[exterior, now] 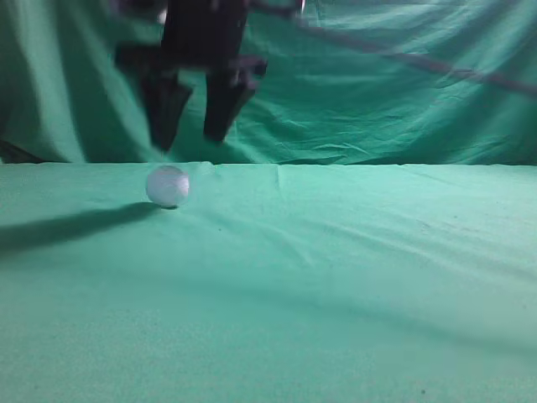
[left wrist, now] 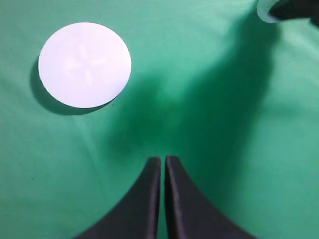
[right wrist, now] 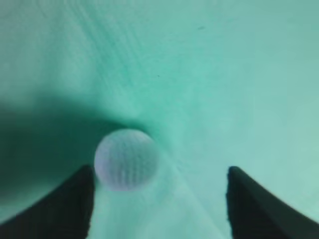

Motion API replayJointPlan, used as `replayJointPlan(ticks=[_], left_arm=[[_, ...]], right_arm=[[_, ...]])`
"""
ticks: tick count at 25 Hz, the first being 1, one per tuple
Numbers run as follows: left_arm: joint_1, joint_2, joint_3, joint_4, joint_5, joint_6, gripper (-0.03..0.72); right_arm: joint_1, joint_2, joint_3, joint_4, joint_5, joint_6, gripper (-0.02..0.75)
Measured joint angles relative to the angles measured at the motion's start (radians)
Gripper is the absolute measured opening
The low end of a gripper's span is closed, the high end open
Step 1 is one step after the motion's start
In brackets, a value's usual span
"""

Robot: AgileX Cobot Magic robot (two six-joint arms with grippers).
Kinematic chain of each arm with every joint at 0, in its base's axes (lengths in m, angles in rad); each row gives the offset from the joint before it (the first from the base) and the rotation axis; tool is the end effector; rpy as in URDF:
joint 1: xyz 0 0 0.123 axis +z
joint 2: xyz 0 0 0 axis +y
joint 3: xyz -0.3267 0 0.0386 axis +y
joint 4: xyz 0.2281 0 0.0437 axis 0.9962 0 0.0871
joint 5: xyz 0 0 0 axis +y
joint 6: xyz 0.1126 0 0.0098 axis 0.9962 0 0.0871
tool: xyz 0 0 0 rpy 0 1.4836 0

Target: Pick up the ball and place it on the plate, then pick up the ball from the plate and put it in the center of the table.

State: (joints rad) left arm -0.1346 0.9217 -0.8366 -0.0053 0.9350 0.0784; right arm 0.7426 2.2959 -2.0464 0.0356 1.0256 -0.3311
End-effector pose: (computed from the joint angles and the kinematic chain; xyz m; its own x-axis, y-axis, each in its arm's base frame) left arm 0.1303 -0.0181 0.3399 -0.7836 0.1820 -0.5941 0.1962 0.9797 0.0414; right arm 0.3805 0.3539 0.2231 -0.4397 -0.8209 -0.3644 -0.8613 0.5005 -0.0881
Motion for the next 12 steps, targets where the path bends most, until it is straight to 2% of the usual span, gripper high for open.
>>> replayJointPlan(ticks=[1,2,4,6,7,10,12], left_arm=[[0.000,0.000,0.000,-0.003,0.000,0.005,0.000],[0.000,0.000,0.000,-0.005,0.000,0.013,0.000],[0.000,0.000,0.000,-0.017,0.000,0.034,0.000],[0.000,-0.007,0.000,-0.049,0.000,0.086,0.000],[0.000,-0.019,0.000,-0.070,0.000,0.125,0.000],[0.000,-0.085,0.000,-0.126,0.000,0.228,0.000],[0.000,-0.156,0.000,-0.146,0.000,0.275,0.000]], right_arm=[[0.000,-0.035,0.000,-0.023,0.022,0.009,0.516],[0.000,-0.068,0.000,-0.043,0.050,0.015,0.427],[0.000,-0.156,0.000,-0.069,0.108,0.039,0.302],[0.000,-0.237,0.000,-0.089,0.173,0.057,0.145],[0.000,-0.279,0.000,-0.092,0.194,0.064,0.093],[0.000,-0.389,0.000,-0.095,0.223,0.101,0.000],[0.000,-0.461,0.000,-0.096,0.229,0.145,0.000]])
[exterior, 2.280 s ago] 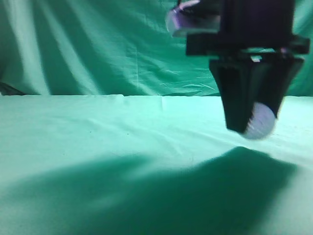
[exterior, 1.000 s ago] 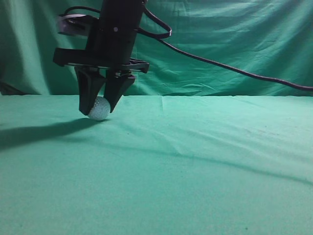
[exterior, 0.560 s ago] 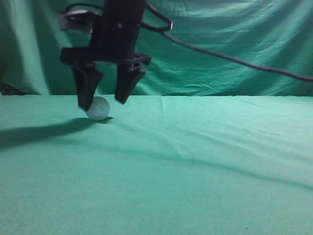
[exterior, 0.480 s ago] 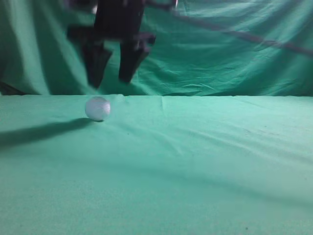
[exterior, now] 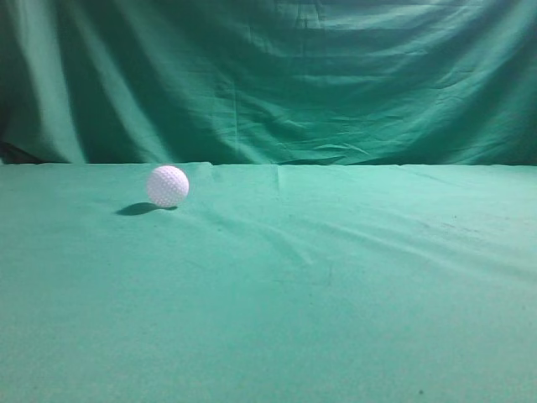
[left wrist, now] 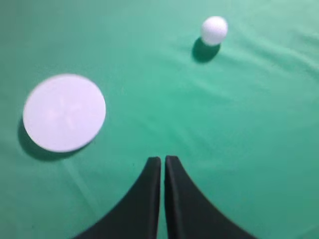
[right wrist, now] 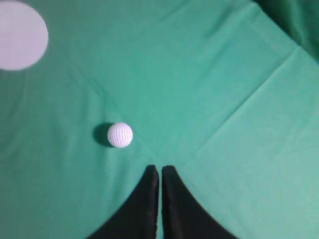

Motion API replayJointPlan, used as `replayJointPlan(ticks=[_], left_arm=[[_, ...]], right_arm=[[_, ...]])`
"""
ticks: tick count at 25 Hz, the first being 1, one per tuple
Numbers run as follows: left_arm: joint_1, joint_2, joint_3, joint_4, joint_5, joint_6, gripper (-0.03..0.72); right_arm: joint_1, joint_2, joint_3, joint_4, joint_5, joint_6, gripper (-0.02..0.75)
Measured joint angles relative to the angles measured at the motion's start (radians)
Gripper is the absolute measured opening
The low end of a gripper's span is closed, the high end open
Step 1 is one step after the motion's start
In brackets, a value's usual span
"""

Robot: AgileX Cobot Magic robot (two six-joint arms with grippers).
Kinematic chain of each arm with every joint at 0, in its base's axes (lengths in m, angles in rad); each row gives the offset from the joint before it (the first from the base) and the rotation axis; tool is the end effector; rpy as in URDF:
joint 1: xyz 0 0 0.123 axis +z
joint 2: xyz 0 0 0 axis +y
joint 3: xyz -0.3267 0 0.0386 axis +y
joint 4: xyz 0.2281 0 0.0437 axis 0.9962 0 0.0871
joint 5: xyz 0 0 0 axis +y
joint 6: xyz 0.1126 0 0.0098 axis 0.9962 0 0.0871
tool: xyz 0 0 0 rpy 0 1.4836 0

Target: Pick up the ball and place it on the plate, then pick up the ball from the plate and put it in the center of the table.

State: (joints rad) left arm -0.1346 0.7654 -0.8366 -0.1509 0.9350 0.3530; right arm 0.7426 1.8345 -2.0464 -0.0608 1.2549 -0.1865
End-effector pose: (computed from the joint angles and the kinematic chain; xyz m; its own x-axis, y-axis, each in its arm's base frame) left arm 0.0933 -0.0264 0.3588 -0.6099 0.3430 -0.7144 0.3911 0.9143 0.1050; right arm 0.3001 0.2666 0.4269 -0.4562 -0.6951 -0.5556 -0.7595 0.6295 -0.1639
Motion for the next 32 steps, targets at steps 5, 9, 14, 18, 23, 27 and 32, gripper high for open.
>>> replayJointPlan(ticks=[5,9,14,18,23,27,32], left_arm=[[0.000,-0.173,0.000,-0.017,0.016,0.026,0.000],[0.000,-0.284,0.025,-0.018,0.027,0.027,0.000],[0.000,-0.428,0.175,-0.020,-0.066,0.016,0.000],[0.000,-0.539,0.294,-0.021,-0.129,0.014,0.000],[0.000,-0.635,0.405,-0.038,-0.203,0.012,0.000],[0.000,-0.645,0.503,-0.070,-0.276,0.012,0.000],[0.000,-0.645,0.613,-0.123,-0.413,0.012,0.000]], right_arm=[[0.000,-0.168,0.000,0.036,0.010,0.074,0.000],[0.000,-0.301,0.010,0.097,0.014,0.080,0.000],[0.000,-0.493,0.164,0.131,0.016,0.080,0.000],[0.000,-0.659,0.384,0.133,0.011,0.080,0.000],[0.000,-0.899,0.715,0.133,-0.125,0.080,0.000],[0.000,-1.111,0.989,0.133,-0.257,0.080,0.000],[0.000,-1.368,1.301,0.133,-0.459,0.063,0.000]])
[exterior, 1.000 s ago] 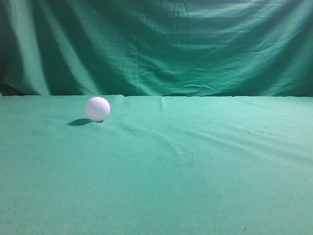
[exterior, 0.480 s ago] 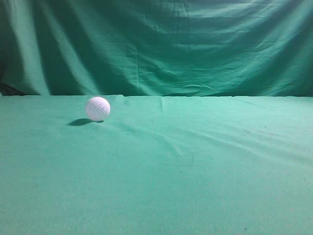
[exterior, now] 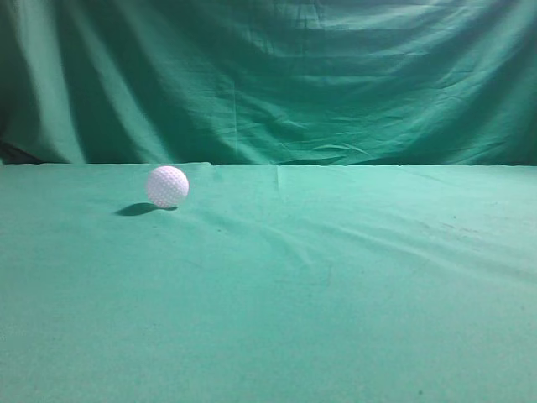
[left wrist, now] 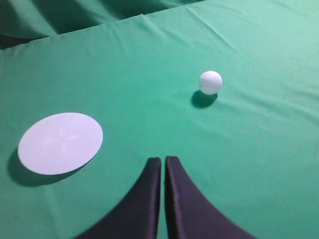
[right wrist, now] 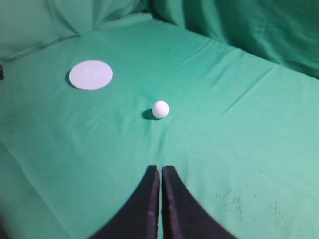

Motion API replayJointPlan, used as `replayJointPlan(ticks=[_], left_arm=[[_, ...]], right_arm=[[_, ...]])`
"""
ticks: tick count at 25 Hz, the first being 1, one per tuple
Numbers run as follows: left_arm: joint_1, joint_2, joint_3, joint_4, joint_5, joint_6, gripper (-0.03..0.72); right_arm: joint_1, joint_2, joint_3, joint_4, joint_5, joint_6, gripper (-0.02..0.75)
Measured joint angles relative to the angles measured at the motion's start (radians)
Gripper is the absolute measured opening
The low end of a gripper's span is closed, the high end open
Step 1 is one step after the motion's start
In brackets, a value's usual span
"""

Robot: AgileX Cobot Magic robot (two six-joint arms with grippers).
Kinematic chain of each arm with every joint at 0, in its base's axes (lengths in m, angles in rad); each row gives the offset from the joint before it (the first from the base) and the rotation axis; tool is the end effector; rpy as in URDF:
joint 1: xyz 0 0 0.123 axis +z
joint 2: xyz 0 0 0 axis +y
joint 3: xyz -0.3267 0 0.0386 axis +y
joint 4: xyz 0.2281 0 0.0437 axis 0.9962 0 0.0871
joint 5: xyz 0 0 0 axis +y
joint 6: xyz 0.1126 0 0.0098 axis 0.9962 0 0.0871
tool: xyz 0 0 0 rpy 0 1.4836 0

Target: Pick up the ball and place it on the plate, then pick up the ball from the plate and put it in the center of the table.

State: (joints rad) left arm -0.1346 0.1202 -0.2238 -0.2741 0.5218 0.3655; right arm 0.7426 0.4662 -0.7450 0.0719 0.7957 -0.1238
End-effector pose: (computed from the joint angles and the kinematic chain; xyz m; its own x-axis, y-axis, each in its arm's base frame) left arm 0.0070 -0.0163 0.2328 -0.2715 0.1628 -0.9486 0.2967 0.9517 0.0784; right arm 0.0222 0.0282 0.3622 -0.2531 -0.3318 -0.9087 -0.7302 0.6817 -0.0455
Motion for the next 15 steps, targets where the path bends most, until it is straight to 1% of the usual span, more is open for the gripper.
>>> replayJointPlan(ticks=[4,9,15], left_arm=[[0.000,0.000,0.079,-0.030,-0.060,0.000,0.000],[0.000,0.000,0.186,-0.068,-0.091,-0.001,0.000],[0.000,0.000,0.199,-0.077,-0.119,-0.001,0.000]], right_arm=[[0.000,-0.136,0.217,0.000,-0.168,-0.002,0.000],[0.000,-0.154,0.448,-0.033,-0.370,-0.011,0.000],[0.000,-0.154,0.626,-0.037,-0.572,-0.013,0.000]])
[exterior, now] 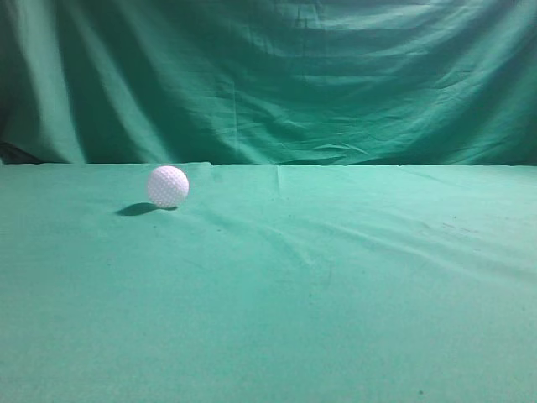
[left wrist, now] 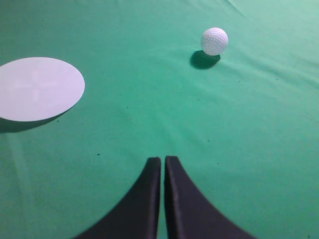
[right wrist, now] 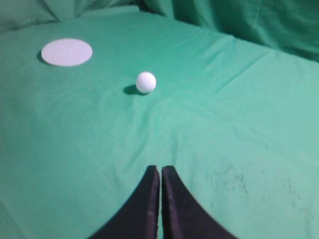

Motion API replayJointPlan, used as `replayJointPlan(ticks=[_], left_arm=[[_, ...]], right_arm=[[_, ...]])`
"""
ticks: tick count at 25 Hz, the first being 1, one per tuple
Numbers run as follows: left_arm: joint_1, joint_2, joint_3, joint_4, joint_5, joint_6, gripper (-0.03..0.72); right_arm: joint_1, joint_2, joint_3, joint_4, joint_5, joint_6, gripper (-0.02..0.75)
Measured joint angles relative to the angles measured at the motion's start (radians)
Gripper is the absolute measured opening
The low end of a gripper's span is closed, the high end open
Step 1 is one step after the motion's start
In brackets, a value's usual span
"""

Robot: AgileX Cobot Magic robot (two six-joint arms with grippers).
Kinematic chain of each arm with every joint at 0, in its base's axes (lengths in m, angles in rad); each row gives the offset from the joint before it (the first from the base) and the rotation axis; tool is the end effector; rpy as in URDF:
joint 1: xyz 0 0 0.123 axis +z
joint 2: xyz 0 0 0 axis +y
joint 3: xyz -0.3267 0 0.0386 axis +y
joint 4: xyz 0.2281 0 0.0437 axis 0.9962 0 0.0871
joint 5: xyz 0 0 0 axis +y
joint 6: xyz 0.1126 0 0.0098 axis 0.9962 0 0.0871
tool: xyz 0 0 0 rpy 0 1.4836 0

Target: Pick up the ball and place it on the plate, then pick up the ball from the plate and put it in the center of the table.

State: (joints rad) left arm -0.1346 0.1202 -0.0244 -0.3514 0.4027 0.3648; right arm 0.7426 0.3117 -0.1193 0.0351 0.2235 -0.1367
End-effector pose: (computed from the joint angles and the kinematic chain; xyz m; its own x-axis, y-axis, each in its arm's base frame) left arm 0.0129 -0.0172 0.1797 -0.3655 0.0890 -0.9266 0.2713 0.9624 -0.0146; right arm 0.0289 0.0278 0.2227 -0.1668 -0.2919 -0.9418 -0.7024 0.7056 -0.0943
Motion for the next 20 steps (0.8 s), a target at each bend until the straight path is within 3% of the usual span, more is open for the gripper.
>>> replayJointPlan(ticks=[5,15,20], left_arm=[[0.000,0.000,0.000,-0.001,-0.006,-0.002,0.000],[0.000,0.000,0.000,-0.002,-0.010,-0.002,0.000],[0.000,0.000,0.000,-0.002,-0.010,-0.002,0.000]], right_arm=[[0.000,0.000,0.110,0.000,-0.157,-0.008,0.000],[-0.002,-0.006,0.148,0.000,-0.086,-0.001,0.000],[-0.139,-0.113,0.148,0.015,-0.040,0.006,0.000]])
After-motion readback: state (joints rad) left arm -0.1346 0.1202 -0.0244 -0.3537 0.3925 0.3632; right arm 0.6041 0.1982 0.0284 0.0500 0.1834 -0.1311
